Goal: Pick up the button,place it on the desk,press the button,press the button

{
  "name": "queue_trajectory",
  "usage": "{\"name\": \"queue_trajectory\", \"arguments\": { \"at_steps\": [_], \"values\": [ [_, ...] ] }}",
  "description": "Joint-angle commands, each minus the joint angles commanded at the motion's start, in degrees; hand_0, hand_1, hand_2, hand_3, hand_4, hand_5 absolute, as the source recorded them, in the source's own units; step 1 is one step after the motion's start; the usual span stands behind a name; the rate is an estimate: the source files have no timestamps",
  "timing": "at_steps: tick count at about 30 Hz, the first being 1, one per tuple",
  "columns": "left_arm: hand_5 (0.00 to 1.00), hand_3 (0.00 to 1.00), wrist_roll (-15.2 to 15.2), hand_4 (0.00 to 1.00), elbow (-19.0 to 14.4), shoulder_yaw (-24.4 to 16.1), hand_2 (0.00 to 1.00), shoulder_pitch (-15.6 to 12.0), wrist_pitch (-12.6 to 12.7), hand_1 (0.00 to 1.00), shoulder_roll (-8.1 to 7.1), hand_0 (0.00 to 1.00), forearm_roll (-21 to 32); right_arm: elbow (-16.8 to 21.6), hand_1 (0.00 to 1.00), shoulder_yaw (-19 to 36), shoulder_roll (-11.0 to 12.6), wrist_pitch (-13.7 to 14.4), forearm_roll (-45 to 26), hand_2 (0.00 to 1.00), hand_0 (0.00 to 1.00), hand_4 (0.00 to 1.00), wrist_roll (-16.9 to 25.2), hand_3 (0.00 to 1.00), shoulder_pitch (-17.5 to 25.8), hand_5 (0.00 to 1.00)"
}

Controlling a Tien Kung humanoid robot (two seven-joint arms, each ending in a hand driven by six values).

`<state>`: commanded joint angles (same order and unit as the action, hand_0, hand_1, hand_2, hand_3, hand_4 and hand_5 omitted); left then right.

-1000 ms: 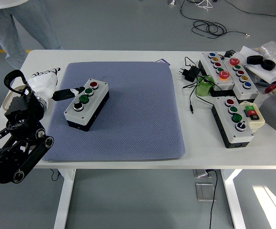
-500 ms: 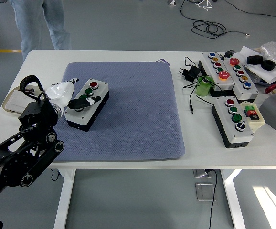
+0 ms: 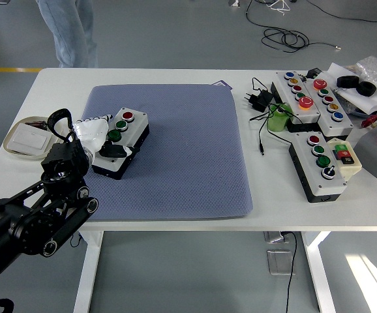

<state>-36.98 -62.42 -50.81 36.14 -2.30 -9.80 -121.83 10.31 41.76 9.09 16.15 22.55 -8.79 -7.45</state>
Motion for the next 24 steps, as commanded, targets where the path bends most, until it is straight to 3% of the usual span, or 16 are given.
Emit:
{"name": "queue_trajectory", "arguments": {
  "at_steps": [1,3,6,7,12,13,18,19,24],
  "values": [
    [0.588,0.998,0.0,0.998,0.3,0.1,0.998,0.0,0.0,0.982,0.07,0.851,-0.2,0.0,0.797,0.0,0.0,0.0,0.0,0.817,0.787,0.412,0.0,0.751,0.0,0.479],
    [0.588,0.998,0.0,0.998,0.7,0.3,0.998,0.1,0.0,0.982,0.11,0.851,-0.4,0.0,0.797,0.0,0.0,0.0,0.1,0.817,0.787,0.412,0.0,0.751,0.1,0.479],
    [0.588,0.998,0.0,0.998,0.9,0.8,0.998,0.0,1.9,0.982,-0.02,0.851,-1.9,0.0,0.797,-0.1,0.0,0.0,0.0,0.817,0.787,0.412,-0.1,0.751,0.2,0.479],
    [0.490,0.998,0.0,0.998,1.0,0.9,0.964,0.0,2.4,0.832,-0.08,0.673,-2.5,0.0,0.797,-0.1,0.0,0.0,0.2,0.817,0.787,0.412,-0.1,0.751,0.2,0.479],
    [0.490,0.998,0.0,0.998,1.4,1.0,0.964,0.1,2.5,0.832,-0.31,0.673,-3.1,0.0,0.797,-0.1,0.0,0.0,0.3,0.817,0.787,0.412,-0.1,0.751,0.2,0.479],
    [0.332,0.998,0.0,0.975,1.5,1.1,0.857,0.1,2.5,0.703,-0.40,0.546,-3.4,0.0,0.797,-0.1,0.0,0.0,0.3,0.817,0.787,0.412,-0.1,0.751,0.2,0.479],
    [0.332,0.998,0.0,0.975,1.8,1.2,0.857,0.2,2.1,0.703,-0.71,0.546,-4.0,0.0,0.797,0.0,0.0,0.0,0.3,0.817,0.787,0.412,-0.1,0.751,0.2,0.479],
    [0.206,0.998,0.0,0.909,1.8,1.3,0.591,0.2,2.0,0.542,-0.75,0.384,-4.0,0.0,0.797,0.0,0.0,0.0,0.2,0.817,0.787,0.412,-0.1,0.751,0.2,0.479],
    [0.206,0.998,0.0,0.909,1.8,1.9,0.591,0.5,2.1,0.542,-1.10,0.384,-5.2,0.0,0.797,0.2,0.0,0.1,0.2,0.817,0.787,0.412,0.0,0.751,0.1,0.479]
  ]
}}
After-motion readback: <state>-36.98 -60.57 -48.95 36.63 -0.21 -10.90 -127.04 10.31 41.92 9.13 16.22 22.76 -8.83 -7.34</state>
